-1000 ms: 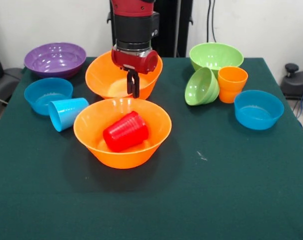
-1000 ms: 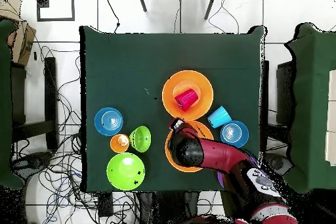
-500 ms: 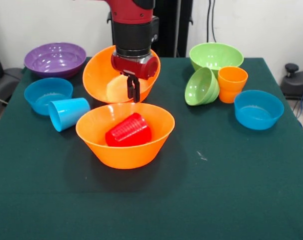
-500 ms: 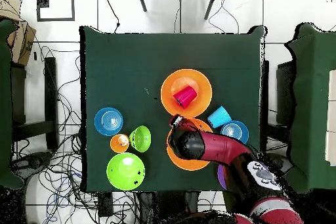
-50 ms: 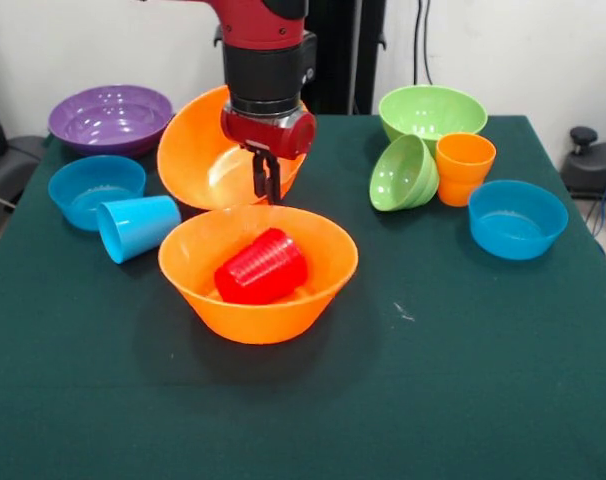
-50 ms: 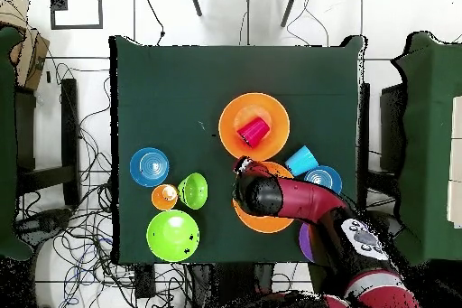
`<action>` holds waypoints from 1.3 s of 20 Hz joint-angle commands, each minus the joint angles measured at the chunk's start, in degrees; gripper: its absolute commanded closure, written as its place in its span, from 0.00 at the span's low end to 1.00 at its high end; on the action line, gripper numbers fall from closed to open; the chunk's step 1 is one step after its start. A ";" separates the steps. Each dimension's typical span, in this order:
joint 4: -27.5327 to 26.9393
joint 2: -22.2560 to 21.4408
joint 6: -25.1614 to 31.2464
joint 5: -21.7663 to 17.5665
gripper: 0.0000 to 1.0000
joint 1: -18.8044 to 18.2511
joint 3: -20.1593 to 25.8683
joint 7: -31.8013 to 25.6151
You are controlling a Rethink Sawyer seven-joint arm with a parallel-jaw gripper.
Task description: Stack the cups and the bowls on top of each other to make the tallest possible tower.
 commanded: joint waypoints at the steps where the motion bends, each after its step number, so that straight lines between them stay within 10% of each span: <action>1: 0.59 -0.59 -2.83 -3.10 0.00 3.49 1.61 2.83; 19: 6.10 -3.32 -5.79 -0.12 0.00 10.65 -5.48 8.13; 26: 11.78 -12.59 0.95 2.25 0.00 11.14 -5.15 7.47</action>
